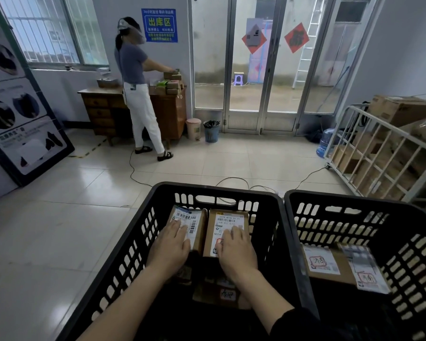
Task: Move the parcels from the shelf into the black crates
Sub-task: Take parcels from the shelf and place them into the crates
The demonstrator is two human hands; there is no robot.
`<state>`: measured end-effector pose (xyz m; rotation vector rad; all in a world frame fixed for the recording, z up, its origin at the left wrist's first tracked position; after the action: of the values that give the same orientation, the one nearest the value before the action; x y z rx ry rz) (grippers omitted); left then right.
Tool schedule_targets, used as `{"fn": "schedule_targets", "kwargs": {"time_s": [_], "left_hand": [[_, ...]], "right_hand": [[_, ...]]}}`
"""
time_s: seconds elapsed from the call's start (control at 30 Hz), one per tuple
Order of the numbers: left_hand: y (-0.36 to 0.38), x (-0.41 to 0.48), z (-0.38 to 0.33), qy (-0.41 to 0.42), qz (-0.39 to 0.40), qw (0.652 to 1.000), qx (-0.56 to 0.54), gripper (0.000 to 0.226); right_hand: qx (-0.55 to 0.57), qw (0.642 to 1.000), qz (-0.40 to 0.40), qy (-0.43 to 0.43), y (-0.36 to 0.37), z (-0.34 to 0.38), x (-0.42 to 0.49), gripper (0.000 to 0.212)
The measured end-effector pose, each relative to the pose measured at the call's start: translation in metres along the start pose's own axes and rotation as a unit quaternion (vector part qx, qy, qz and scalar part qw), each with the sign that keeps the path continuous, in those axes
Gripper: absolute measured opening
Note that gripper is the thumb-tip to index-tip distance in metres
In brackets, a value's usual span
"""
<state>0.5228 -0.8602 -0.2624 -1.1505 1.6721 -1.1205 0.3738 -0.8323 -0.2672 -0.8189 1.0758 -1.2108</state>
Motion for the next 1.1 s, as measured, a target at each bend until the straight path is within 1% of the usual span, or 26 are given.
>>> {"fn": "schedule_targets", "kwargs": {"time_s": [0.07, 0.13, 0.17, 0.27, 0.33, 0.4, 0.47, 0.53, 0.63, 0.77, 0.87, 1.1], "left_hand": [[0.002, 0.0, 0.003, -0.003, -0.005, 1.0, 0.003, 0.055], [0.004, -0.001, 0.003, -0.007, 0.002, 1.0, 0.014, 0.063], [0.004, -0.002, 0.003, -0.007, 0.007, 1.0, 0.017, 0.069], [0.004, -0.003, 0.001, -0.012, 0.019, 1.0, 0.012, 0.072], [0.002, -0.005, -0.002, -0.009, 0.025, 1.0, 0.014, 0.069], [0.0, -0.004, -0.003, -0.011, 0.042, 0.999, 0.023, 0.058], [-0.004, -0.001, -0.006, -0.012, 0.057, 0.998, 0.031, 0.052], [-0.011, 0.001, -0.011, -0.007, 0.06, 0.997, 0.042, 0.051], [-0.024, -0.003, -0.024, 0.009, 0.032, 0.998, 0.058, 0.051], [-0.039, -0.02, -0.041, 0.032, 0.004, 0.997, 0.065, 0.059], [-0.05, -0.033, -0.047, 0.039, -0.005, 0.997, 0.063, 0.054], [-0.063, -0.072, -0.06, 0.043, 0.006, 0.996, 0.081, 0.053]], "right_hand": [[0.002, 1.0, -0.003, 0.007, 0.001, 0.0, -0.001, 0.052], [0.006, 1.0, -0.013, 0.008, -0.001, 0.002, -0.004, 0.071], [0.011, 1.0, -0.016, 0.01, -0.001, 0.002, -0.005, 0.073], [0.015, 1.0, -0.01, 0.013, -0.004, 0.002, -0.007, 0.048], [0.017, 1.0, -0.002, 0.009, -0.006, 0.003, -0.008, 0.044], [0.015, 1.0, 0.012, 0.007, -0.009, 0.004, -0.009, 0.044], [0.021, 0.999, 0.027, 0.008, -0.011, 0.005, -0.01, 0.042], [0.038, 0.999, 0.036, 0.013, -0.015, 0.003, -0.012, 0.04], [0.048, 0.998, 0.025, 0.011, -0.024, 0.006, -0.02, 0.042], [0.035, 0.999, 0.004, -0.012, -0.039, 0.018, -0.039, 0.046], [0.025, 0.999, -0.003, -0.021, -0.048, 0.02, -0.053, 0.049], [0.028, 0.999, -0.02, -0.02, -0.069, 0.013, -0.093, 0.051]]}}
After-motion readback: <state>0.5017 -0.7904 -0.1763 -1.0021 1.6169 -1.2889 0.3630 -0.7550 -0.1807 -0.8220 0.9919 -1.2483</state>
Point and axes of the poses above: each hand's wrist, its own x-axis towards the middle knuckle, its own y-axis out of the palm, z = x × y, the point moved 10 cm from there along x, towards the middle knuckle, and after that the axes turned 12 degrees about z, right-handed, at the moved point
